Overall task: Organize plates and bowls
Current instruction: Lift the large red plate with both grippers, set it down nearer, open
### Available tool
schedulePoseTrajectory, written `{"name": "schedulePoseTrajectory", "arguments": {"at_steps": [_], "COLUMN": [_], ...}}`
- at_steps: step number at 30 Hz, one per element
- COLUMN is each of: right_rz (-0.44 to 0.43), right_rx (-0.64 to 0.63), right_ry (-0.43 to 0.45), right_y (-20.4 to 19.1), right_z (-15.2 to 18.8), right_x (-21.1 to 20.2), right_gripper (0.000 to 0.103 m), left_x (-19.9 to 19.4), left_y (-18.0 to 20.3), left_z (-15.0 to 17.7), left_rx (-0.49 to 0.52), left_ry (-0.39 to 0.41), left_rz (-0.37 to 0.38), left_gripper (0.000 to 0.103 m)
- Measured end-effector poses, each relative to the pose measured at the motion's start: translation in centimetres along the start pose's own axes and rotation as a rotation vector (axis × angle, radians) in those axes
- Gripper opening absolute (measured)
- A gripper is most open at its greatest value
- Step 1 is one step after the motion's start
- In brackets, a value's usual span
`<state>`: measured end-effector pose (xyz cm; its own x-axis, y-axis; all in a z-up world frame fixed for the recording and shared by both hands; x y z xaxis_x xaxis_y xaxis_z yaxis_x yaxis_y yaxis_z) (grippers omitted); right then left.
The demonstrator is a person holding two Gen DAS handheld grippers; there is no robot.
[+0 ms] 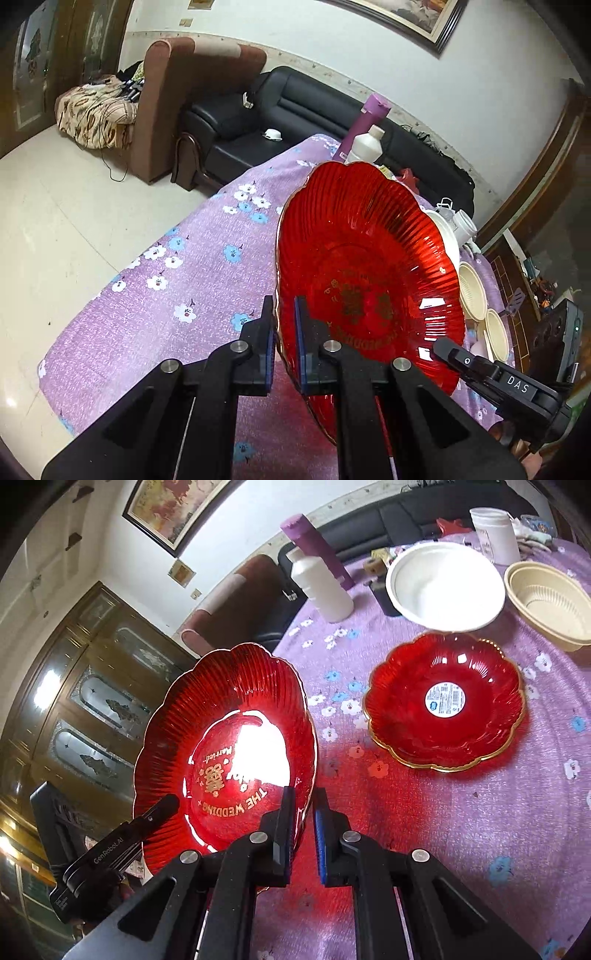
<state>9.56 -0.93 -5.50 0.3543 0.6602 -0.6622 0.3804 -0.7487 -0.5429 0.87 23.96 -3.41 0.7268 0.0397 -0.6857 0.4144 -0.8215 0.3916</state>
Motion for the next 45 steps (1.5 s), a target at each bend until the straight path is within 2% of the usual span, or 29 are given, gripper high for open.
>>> {"name": "schedulePoseTrajectory", "arguments": {"at_steps": [4,12,26,30,31,33,34,35,37,41,42,44,45], "right_rz": [0.000,0.017,0.067,0.054,0.054,0.047,0.044,0.042,0.034,0.005,0.003,0.006,0.008], "right_rx": [0.000,0.030,0.034,0.029,0.023,0.017,0.018,0.022,0.035,0.080,0.095,0.123,0.147], "right_ry": [-0.002,-0.075,-0.138,-0.140,-0.139,-0.139,-0.136,-0.132,-0.115,-0.067,-0.045,-0.007,0.023], "right_y": [-0.1,1.4,2.7,2.4,2.2,2.2,2.2,2.3,2.8,4.2,4.8,5.9,6.8], "right_z": [0.3,2.0,3.7,3.8,3.8,3.8,3.8,3.8,3.7,3.3,3.0,2.4,1.9], "right_x": [-0.1,2.9,5.2,5.3,5.3,5.0,4.8,4.6,3.8,1.5,0.6,-0.7,-1.7], "right_gripper": [0.009,0.009,0.009,0.014,0.014,0.015,0.017,0.019,0.028,0.032,0.035,0.043,0.049], "left_x": [0.4,2.5,4.9,5.3,5.3,5.2,4.9,4.7,3.7,1.4,0.9,0.1,-0.5], "left_y": [-0.3,-2.1,-3.6,-4.1,-4.2,-4.5,-4.7,-4.9,-5.5,-5.6,-5.3,-4.2,-2.8], "left_z": [0.7,2.8,5.2,5.7,5.8,5.7,5.6,5.5,5.0,3.2,2.6,1.7,1.1], "left_rx": [0.007,-0.004,-0.020,-0.040,-0.048,-0.064,-0.077,-0.095,-0.142,-0.161,-0.154,-0.126,-0.087], "left_ry": [-0.011,-0.072,-0.146,-0.175,-0.179,-0.184,-0.185,-0.183,-0.151,-0.064,-0.038,0.006,0.036], "left_rz": [-0.017,-0.062,-0.087,-0.088,-0.089,-0.091,-0.097,-0.100,-0.090,-0.121,-0.124,-0.123,-0.102], "left_gripper": [0.007,0.007,0.008,0.009,0.010,0.023,0.044,0.061,0.064,0.065,0.067,0.078,0.079]}}
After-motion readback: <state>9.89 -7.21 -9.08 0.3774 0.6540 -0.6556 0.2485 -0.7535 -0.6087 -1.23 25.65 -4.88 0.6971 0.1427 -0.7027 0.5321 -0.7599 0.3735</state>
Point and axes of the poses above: each gripper's, at about its wrist camera, not at the fingertips, and x roughly the way its jaws point, y to its right, z to its underside, the point moved 4 cm from there along x, roughly the way its jaws point, and after that the axes turned 2 degrees about -x, right-handed, at the moved point
